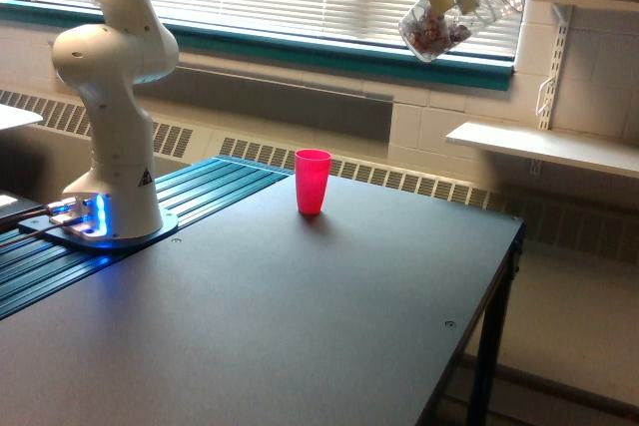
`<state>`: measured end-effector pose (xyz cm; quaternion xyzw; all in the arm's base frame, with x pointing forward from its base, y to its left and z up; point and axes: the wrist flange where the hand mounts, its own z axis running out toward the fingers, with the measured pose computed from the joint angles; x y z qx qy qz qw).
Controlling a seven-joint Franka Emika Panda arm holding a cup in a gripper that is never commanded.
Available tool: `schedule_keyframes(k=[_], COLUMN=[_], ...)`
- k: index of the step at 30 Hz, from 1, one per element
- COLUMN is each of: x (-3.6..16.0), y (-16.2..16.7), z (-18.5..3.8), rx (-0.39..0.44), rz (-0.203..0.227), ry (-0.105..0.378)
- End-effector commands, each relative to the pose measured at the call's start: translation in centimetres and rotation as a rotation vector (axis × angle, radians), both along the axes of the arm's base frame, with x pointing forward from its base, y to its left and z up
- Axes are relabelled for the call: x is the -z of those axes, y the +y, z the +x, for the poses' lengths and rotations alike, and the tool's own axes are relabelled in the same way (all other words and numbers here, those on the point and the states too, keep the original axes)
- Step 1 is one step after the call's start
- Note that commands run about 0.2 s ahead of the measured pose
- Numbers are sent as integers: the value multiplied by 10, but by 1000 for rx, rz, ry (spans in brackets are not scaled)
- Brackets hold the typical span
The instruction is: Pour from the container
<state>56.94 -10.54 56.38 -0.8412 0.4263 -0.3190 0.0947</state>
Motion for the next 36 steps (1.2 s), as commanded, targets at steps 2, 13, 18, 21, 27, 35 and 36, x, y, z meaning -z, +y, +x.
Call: schedule_keyframes(k=[2, 13, 18, 21, 27, 35, 36], x=[-6, -7, 9, 15, 32, 47, 49], y=[-19, 0, 23, 39, 71, 118, 126], z=[-9, -29, -41, -49, -66, -86, -89], rx=[72, 50, 33, 16, -15, -63, -72], rz=[-23, 1, 31, 30, 23, 32, 31], ry=[17, 30, 80, 96, 137, 179, 181])
